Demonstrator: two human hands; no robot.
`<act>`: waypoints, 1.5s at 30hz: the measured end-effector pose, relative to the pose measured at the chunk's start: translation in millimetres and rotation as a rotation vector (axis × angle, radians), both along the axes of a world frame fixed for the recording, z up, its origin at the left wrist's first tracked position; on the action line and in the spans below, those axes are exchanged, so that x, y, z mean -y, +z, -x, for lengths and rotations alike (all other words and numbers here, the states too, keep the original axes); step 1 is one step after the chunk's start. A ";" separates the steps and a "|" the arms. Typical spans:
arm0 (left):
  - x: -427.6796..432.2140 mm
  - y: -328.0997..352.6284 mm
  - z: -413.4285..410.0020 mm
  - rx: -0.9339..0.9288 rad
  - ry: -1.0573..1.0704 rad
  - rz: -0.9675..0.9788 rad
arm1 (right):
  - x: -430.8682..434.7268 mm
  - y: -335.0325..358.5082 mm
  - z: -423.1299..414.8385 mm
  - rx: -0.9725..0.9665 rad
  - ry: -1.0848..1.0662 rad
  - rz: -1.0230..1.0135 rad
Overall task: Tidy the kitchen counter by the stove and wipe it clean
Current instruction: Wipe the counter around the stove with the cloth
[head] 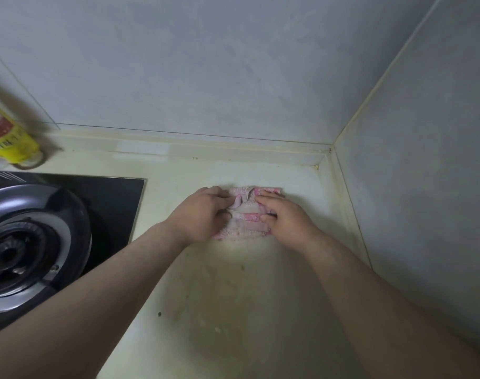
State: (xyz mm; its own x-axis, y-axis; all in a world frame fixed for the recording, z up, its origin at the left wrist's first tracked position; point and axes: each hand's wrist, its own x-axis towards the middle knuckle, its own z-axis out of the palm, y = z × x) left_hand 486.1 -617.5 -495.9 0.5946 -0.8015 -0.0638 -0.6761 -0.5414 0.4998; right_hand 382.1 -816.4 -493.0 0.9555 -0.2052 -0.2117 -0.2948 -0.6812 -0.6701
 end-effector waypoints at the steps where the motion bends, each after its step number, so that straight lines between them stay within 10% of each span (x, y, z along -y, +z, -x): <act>1: -1.8 0.3 2.7 -0.007 0.003 0.008 | -1.4 0.5 3.4 -0.002 -0.006 -0.026; 45: -73.0 -5.2 153.5 -0.019 0.049 0.022 | -71.5 -6.9 152.6 0.050 -0.030 0.001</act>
State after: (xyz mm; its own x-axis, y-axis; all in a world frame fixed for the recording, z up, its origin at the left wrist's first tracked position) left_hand 332.7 -544.5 -501.0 0.6317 -0.7730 -0.0582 -0.6396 -0.5621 0.5244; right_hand 229.4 -744.9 -499.9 0.9583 -0.2343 -0.1637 -0.2814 -0.6732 -0.6839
